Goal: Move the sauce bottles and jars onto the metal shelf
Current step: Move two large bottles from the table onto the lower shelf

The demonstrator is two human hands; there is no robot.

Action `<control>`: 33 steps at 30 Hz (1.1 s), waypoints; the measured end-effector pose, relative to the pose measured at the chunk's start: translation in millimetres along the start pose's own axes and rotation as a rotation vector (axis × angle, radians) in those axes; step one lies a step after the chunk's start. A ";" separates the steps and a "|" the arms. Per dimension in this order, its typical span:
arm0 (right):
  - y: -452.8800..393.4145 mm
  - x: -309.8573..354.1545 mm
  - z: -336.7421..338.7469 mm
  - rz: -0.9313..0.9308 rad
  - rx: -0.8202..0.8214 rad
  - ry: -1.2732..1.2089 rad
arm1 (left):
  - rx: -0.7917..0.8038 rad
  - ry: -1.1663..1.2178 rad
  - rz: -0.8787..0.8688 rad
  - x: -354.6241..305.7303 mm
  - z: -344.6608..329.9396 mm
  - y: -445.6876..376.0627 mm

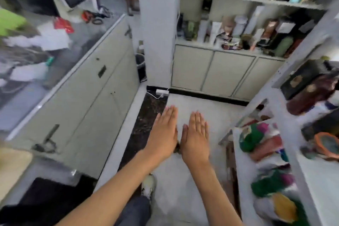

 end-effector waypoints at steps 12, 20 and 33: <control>150.7 239.4 -69.0 0.616 0.086 -0.090 | -0.346 0.030 0.555 163.5 129.7 228.2; 277.7 383.2 -90.9 0.950 0.211 -0.152 | -0.592 -0.004 0.766 223.7 216.5 398.1; 489.5 558.9 -141.2 1.257 0.342 -0.183 | -0.782 -0.055 1.040 313.2 303.0 652.2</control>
Point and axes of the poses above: each hand's wrist, its own y-axis away from the middle knuckle, its own z-axis out of the back of the hand, x = y × z, the point moved 9 cm from there along -y, towards the middle knuckle, and after that the axes turned 9 degrees about -z, right-handed, at the moved point
